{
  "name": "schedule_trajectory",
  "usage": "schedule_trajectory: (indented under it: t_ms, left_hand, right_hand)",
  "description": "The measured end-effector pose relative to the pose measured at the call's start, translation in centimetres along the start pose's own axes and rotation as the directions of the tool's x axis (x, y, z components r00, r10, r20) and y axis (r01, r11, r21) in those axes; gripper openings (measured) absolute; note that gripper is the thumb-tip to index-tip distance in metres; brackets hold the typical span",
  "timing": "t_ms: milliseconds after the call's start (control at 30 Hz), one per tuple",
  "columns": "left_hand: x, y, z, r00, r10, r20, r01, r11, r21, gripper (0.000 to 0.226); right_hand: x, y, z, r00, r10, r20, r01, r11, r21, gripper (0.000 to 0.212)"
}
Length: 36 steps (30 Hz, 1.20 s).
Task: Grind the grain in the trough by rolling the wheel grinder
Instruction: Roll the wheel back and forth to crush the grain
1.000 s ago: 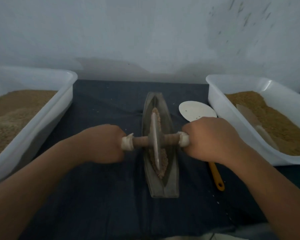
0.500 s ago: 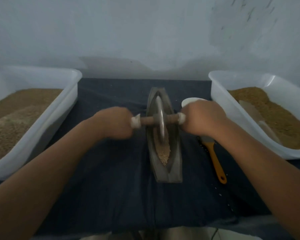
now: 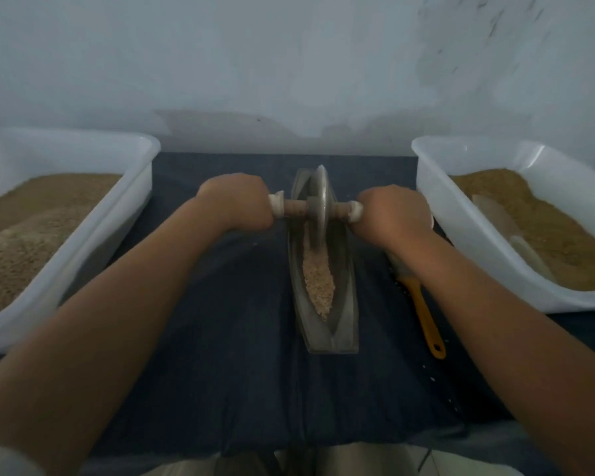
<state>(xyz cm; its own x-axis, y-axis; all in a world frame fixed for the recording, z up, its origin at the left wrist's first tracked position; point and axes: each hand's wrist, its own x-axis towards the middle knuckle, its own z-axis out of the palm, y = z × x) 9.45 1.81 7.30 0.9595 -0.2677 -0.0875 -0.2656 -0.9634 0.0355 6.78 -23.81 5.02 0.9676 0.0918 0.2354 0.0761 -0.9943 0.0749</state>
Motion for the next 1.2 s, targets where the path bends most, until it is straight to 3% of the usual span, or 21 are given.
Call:
schedule_trajectory:
  t_ms: [133, 200, 300, 400, 467, 567, 767, 900, 1033, 1200]
  left_hand:
    - [-4.6, 0.5, 0.4, 0.960, 0.112, 0.256, -0.120, 0.993, 0.018, 0.017]
    - [-6.5, 0.5, 0.9, 0.941, 0.133, 0.311, -0.141, 0.990, 0.005, 0.017]
    - [-6.6, 0.5, 1.5, 0.970, 0.113, 0.217, -0.124, 0.992, 0.039, 0.021]
    - [-3.6, 0.7, 0.7, 0.998, 0.064, -0.007, -0.063, 0.993, 0.096, 0.025]
    - [-1.2, 1.0, -0.6, 0.998, -0.002, -0.064, 0.009, 0.994, 0.111, 0.031]
    - [0.6, 1.1, -1.4, 1.000, -0.017, -0.003, 0.017, 0.993, 0.118, 0.035]
    - [-6.1, 0.6, 0.5, 0.952, 0.167, 0.258, -0.188, 0.980, 0.058, 0.017]
    - [-6.3, 0.0, 1.9, 0.978, 0.163, 0.132, -0.172, 0.983, 0.066, 0.023]
    - [-0.9, -0.4, 1.6, 0.996, 0.049, -0.078, -0.044, 0.996, 0.072, 0.027]
    - [0.0, -0.9, 2.5, 1.000, -0.005, -0.022, 0.004, 1.000, -0.024, 0.022]
  right_hand:
    - [-4.7, 1.0, -0.6, 0.978, -0.085, 0.193, 0.069, 0.994, 0.091, 0.031]
    - [-7.5, 1.9, -1.5, 0.951, -0.134, 0.280, 0.096, 0.985, 0.144, 0.029]
    - [-7.7, 2.0, -1.4, 0.956, -0.147, 0.254, 0.111, 0.983, 0.149, 0.031]
    - [-3.4, 0.8, -0.2, 0.991, -0.052, 0.123, 0.045, 0.997, 0.065, 0.033]
    - [-0.3, 0.5, 0.0, 0.995, -0.002, 0.101, -0.003, 0.999, 0.045, 0.034]
    - [1.3, 0.4, -0.1, 0.991, -0.015, 0.130, 0.008, 0.998, 0.055, 0.032]
    - [-7.6, 1.5, -0.9, 0.977, -0.110, 0.181, 0.089, 0.989, 0.121, 0.032]
    - [-7.4, 1.9, -0.7, 0.973, -0.161, 0.164, 0.141, 0.982, 0.128, 0.035]
    - [-0.9, 0.5, -0.1, 0.997, -0.078, -0.003, 0.078, 0.997, 0.002, 0.031]
    - [0.2, -0.3, -1.3, 0.994, -0.106, -0.014, 0.105, 0.992, -0.071, 0.026]
